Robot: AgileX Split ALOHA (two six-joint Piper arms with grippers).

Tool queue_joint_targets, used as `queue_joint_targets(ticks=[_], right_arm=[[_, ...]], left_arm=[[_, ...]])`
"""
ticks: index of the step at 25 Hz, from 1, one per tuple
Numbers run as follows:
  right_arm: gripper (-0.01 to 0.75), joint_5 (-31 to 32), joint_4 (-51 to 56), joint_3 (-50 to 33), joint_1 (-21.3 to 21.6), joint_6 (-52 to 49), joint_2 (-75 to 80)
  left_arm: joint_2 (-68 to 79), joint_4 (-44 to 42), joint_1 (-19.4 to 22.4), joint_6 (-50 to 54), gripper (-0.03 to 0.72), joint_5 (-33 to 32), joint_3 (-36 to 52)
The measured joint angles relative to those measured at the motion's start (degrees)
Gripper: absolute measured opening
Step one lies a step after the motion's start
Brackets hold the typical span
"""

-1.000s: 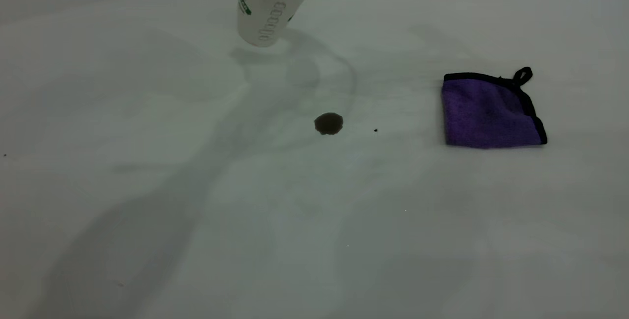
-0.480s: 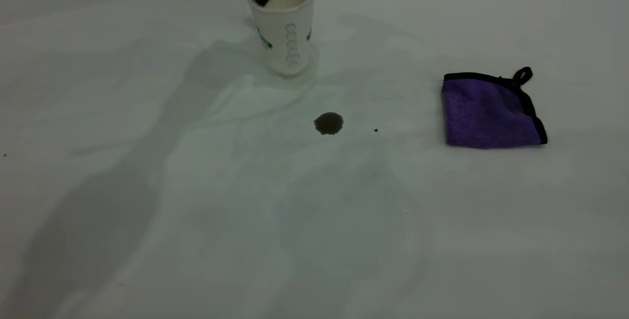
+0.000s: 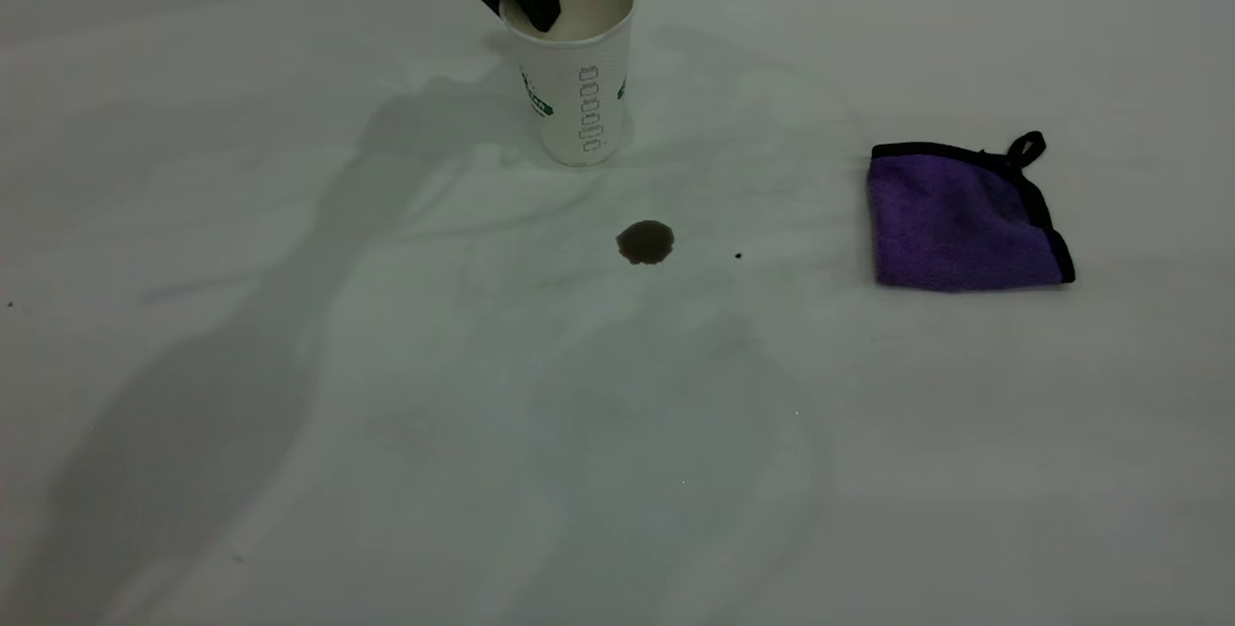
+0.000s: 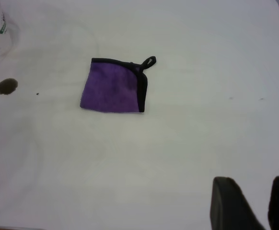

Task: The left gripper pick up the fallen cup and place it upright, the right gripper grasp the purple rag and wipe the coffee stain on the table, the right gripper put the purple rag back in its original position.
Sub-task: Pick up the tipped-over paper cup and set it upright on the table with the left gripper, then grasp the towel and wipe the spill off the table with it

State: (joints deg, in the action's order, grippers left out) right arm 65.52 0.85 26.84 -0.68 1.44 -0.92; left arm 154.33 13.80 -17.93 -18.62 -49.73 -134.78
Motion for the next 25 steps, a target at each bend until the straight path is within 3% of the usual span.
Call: queue_joint_targets(ticks=[2, 5, 10, 15, 25], right_arm=[[0.238, 0.00, 0.00, 0.00, 0.00, 0.00, 0.00], [0.238, 0.00, 0.00, 0.00, 0.00, 0.00, 0.00], [0.238, 0.00, 0.00, 0.00, 0.00, 0.00, 0.00], [0.238, 0.00, 0.00, 0.00, 0.00, 0.00, 0.00], [0.238, 0.00, 0.00, 0.00, 0.00, 0.00, 0.00]], left_arm=[[-0.44, 0.07, 0.00, -0.58, 0.631, 0.00, 0.00], [-2.78, 1.76, 0.00, -3.84, 0.702, -1.35, 0.00], [-12.14, 4.86, 0.00, -7.94, 0.689, -6.49, 0.00], [-22.40, 5.33, 1.23, -8.02, 0.642, -17.04, 0.00], [-38.18, 4.25, 3.81, -3.23, 0.504, -17.23, 0.85]])
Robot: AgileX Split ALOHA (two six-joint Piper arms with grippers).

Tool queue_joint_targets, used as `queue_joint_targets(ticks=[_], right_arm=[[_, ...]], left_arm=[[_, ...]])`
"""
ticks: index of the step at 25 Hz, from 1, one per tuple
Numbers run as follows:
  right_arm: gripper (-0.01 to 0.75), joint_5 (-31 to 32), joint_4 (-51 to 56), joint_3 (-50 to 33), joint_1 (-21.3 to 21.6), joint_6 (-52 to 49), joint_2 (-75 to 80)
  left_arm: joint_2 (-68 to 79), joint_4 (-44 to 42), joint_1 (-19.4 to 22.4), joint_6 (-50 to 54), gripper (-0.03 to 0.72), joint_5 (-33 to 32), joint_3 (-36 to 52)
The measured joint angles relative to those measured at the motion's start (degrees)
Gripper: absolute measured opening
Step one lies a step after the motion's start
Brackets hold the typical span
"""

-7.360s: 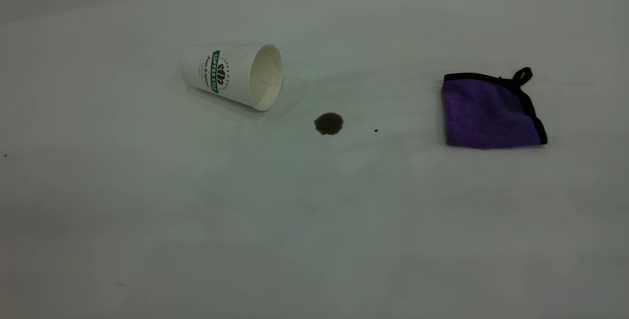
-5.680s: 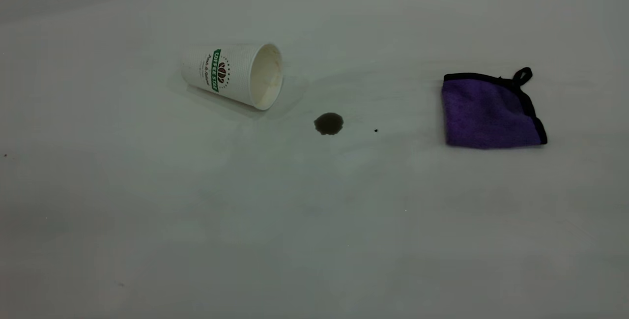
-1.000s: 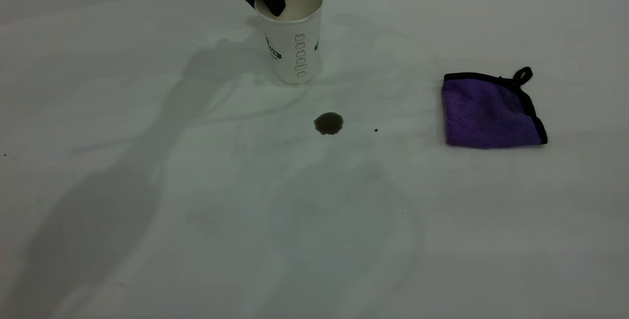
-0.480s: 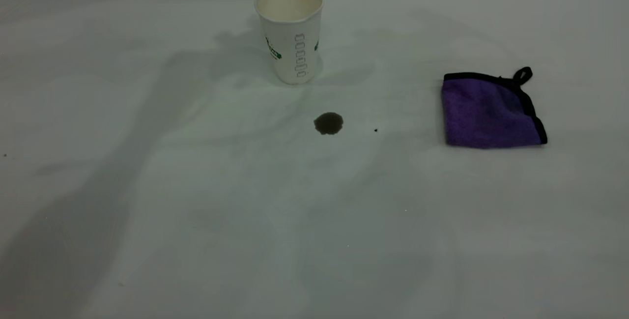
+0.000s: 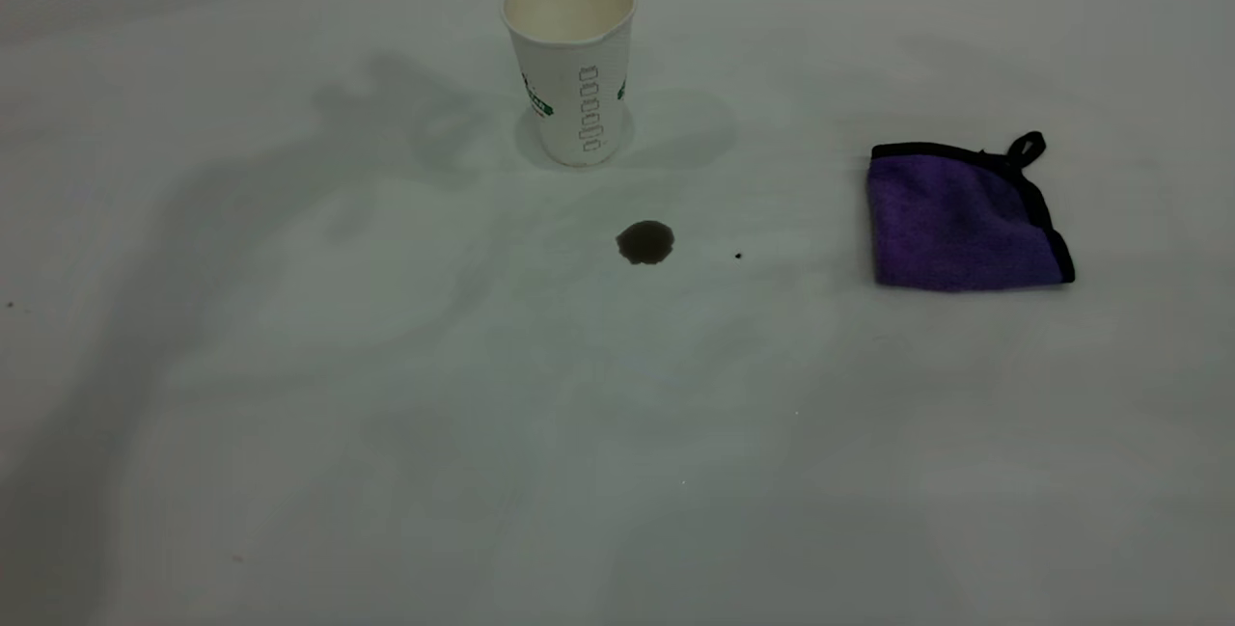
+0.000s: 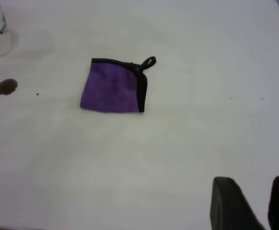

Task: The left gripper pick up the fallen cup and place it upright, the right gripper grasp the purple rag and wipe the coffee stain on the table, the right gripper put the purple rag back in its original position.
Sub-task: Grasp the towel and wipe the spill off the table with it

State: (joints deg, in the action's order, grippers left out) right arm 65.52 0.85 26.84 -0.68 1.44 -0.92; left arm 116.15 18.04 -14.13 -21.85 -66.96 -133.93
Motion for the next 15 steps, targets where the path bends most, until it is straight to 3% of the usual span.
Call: queue_joint_targets(ticks=[4, 15], right_arm=[[0.238, 0.00, 0.00, 0.00, 0.00, 0.00, 0.00], [0.238, 0.00, 0.00, 0.00, 0.00, 0.00, 0.00]], left_arm=[[-8.69, -1.85, 0.07, 2.76, 0.481, 0.00, 9.05], [-38.67, -3.71, 0.08, 3.24, 0.478, 0.00, 50.94]])
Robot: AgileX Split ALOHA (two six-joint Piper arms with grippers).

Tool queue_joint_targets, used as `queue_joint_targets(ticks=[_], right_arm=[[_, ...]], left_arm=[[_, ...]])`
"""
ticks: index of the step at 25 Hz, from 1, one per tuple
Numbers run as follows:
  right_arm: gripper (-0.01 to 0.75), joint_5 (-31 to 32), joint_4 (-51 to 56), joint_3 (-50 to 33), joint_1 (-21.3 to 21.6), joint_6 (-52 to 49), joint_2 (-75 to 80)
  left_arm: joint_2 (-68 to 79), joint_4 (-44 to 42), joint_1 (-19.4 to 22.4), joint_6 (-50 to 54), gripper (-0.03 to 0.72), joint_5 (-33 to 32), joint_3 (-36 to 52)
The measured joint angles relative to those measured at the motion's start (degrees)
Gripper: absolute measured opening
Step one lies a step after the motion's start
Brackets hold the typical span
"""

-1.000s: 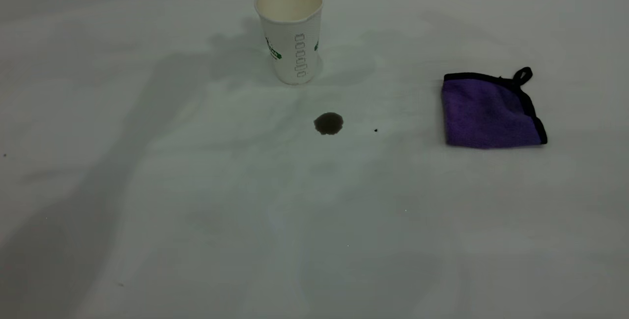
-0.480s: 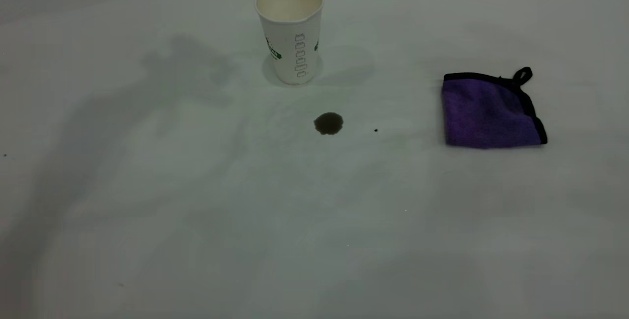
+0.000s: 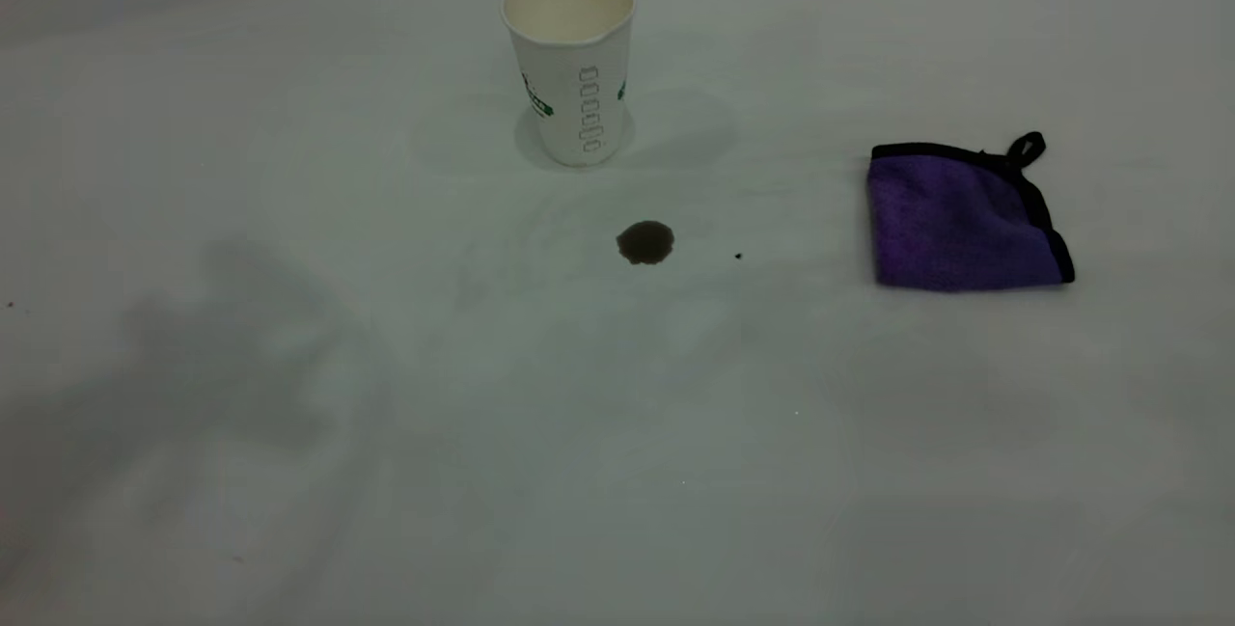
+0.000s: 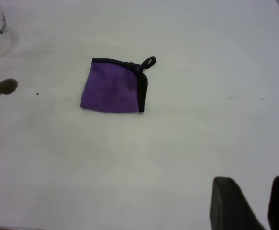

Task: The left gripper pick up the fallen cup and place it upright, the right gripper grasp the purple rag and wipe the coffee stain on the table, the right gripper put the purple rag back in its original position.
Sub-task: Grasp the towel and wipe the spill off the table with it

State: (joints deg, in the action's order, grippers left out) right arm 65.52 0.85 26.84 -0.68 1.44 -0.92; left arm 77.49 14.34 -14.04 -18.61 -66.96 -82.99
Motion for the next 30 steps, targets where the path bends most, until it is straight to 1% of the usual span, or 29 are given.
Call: queue_joint_targets(ticks=[4, 13, 14, 16, 19, 23, 26, 30], right_arm=[[0.238, 0.00, 0.00, 0.00, 0.00, 0.00, 0.00], [0.238, 0.00, 0.00, 0.00, 0.00, 0.00, 0.00], [0.238, 0.00, 0.00, 0.00, 0.00, 0.00, 0.00], [0.238, 0.00, 0.00, 0.00, 0.00, 0.00, 0.00], [0.238, 0.00, 0.00, 0.00, 0.00, 0.00, 0.00], [0.238, 0.00, 0.00, 0.00, 0.00, 0.00, 0.00], [0.238, 0.00, 0.00, 0.00, 0.00, 0.00, 0.00], [0.238, 0.00, 0.00, 0.00, 0.00, 0.00, 0.00]], left_arm=[[-8.18, -1.99, 0.00, 0.72, 0.476, 0.00, 10.82], [-24.86, -2.11, 0.04, 4.10, 0.476, 0.18, 36.96], [-26.83, -2.17, 0.18, 4.39, 0.476, 0.34, 39.63], [-31.06, -2.31, 1.81, 5.12, 0.476, 1.12, 43.99], [-38.68, -4.48, 6.05, 7.39, 0.476, 2.22, 47.86], [-48.75, -9.30, 10.22, 12.12, 0.476, 3.33, 50.92], [-55.70, -12.92, 11.58, 15.88, 0.476, 3.20, 52.97], [-64.13, -15.35, 11.73, 19.08, 0.476, 2.92, 53.97]])
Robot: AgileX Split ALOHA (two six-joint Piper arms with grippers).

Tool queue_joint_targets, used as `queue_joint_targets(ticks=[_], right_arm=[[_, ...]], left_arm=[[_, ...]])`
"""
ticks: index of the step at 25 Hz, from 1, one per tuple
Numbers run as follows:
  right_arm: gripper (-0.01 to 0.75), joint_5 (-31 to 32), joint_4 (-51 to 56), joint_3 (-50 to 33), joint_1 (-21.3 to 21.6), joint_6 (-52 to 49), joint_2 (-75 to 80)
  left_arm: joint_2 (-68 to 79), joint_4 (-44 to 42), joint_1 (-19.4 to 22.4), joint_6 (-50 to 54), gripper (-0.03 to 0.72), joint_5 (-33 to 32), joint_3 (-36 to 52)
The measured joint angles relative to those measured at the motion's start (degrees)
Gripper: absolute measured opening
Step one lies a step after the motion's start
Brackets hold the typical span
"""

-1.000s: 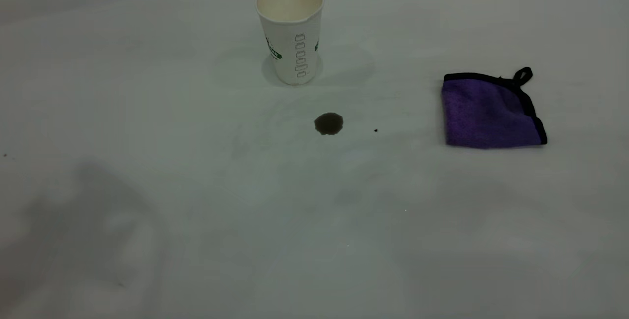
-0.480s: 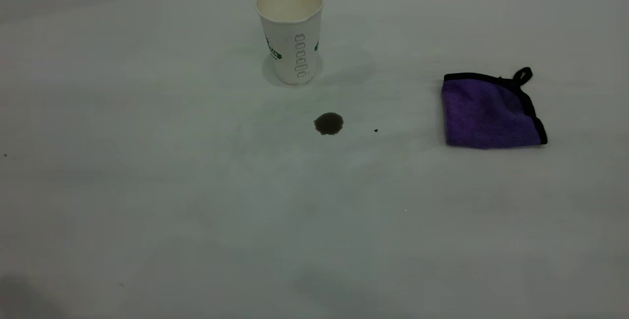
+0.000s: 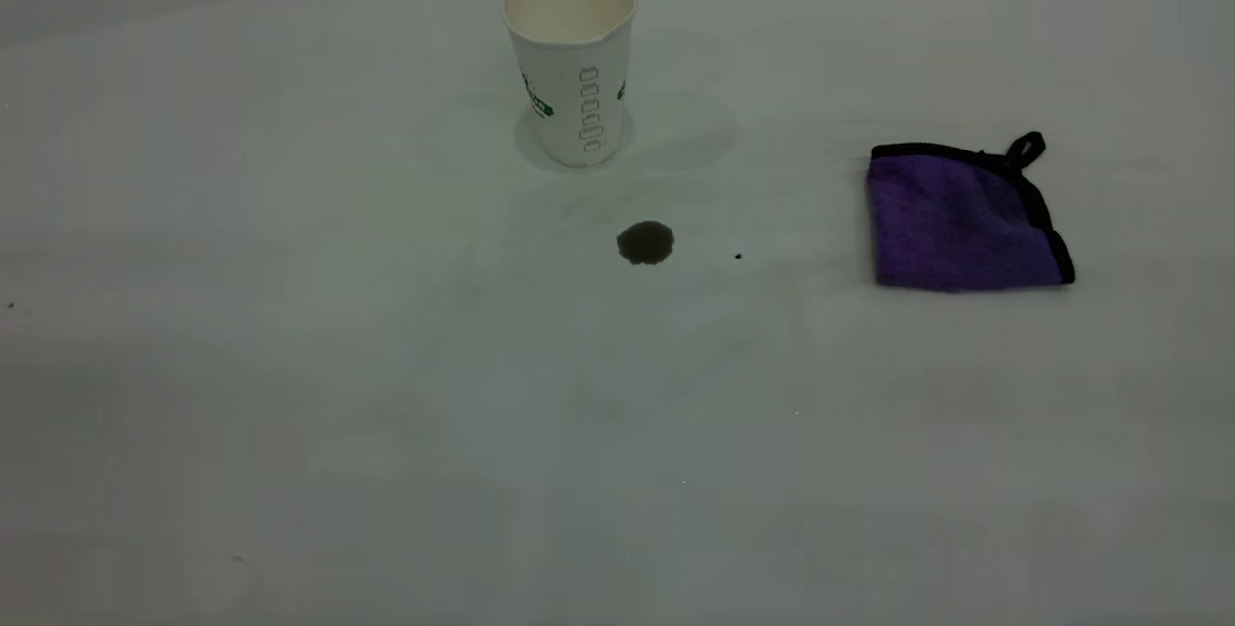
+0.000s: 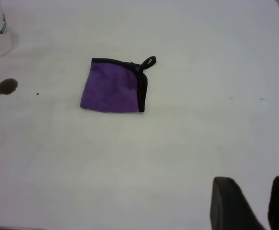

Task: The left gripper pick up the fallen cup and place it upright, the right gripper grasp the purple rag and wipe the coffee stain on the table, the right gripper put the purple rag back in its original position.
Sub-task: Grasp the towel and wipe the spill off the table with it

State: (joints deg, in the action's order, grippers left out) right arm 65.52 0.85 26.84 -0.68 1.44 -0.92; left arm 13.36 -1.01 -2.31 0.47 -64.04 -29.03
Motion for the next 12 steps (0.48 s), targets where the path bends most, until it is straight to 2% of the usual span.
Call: queue_joint_targets(ticks=[12], right_arm=[[0.238, 0.00, 0.00, 0.00, 0.00, 0.00, 0.00]], left_arm=[[-12.29, -0.49, 0.11, 0.52, 0.476, -0.31, 0.75]])
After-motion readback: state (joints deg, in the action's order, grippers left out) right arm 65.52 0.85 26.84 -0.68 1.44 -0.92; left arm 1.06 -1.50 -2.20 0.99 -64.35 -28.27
